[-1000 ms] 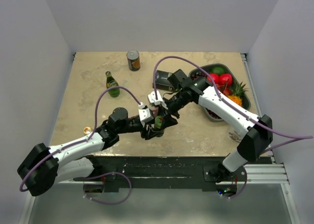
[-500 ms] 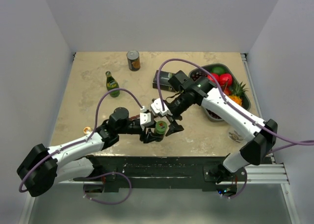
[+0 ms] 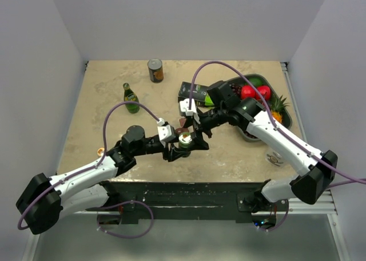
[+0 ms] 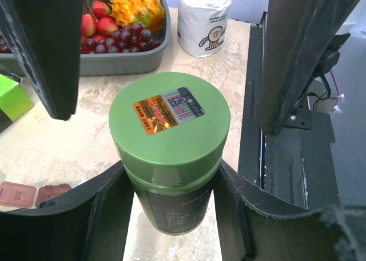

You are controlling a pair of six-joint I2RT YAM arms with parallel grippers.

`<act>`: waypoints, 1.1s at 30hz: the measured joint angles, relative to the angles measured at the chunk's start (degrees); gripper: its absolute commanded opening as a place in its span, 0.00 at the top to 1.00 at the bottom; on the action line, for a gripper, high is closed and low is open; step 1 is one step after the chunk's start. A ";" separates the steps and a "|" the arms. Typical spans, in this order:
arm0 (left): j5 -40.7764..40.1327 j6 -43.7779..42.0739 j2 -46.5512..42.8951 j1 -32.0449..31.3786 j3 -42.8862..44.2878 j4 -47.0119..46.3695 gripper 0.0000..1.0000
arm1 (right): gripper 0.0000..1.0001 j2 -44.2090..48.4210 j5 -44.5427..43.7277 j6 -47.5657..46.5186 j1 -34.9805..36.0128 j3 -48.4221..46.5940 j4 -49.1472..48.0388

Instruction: Sort the pills into containers

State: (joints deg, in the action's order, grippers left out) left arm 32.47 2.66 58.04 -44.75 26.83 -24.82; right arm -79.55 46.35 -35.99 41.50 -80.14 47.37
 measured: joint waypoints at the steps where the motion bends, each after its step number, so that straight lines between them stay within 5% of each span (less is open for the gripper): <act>1: -0.26 0.24 0.00 0.00 0.00 -0.07 1.00 | 0.01 -0.04 -0.68 1.73 0.00 0.72 -0.98; 4: -1.18 0.94 0.07 0.00 0.00 -0.33 1.00 | 0.03 -0.11 -1.95 4.63 0.00 1.09 -2.93; 12: -2.78 1.42 0.35 0.00 0.00 -0.48 1.00 | 0.51 -0.17 -3.76 6.71 0.61 1.75 -5.77; 16: -3.30 1.33 0.35 0.00 0.00 0.24 1.00 | 0.62 -0.52 -3.30 5.44 0.94 1.73 -4.96; 22: 0.00 -1.46 0.50 0.07 0.09 2.03 1.00 | 0.69 -4.35 1.36 -4.61 0.98 -2.43 2.91; 26: 5.53 -5.46 2.16 0.15 0.96 4.20 1.00 | 0.73 -11.17 7.13 -22.27 1.16 -9.66 17.44; 31: 9.07 -9.44 4.87 0.15 2.54 8.37 1.00 | 0.62 -16.96 8.68 -35.12 1.97 -13.84 27.43; 33: 9.70 -10.38 5.11 0.11 2.71 9.25 1.00 | 0.45 -17.42 8.52 -37.27 2.21 -14.14 28.79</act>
State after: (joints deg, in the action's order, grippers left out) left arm 42.17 -7.73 63.16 -44.64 29.54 -15.57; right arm -96.97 54.87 -73.25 43.70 -94.28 76.16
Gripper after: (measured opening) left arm 0.570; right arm 0.536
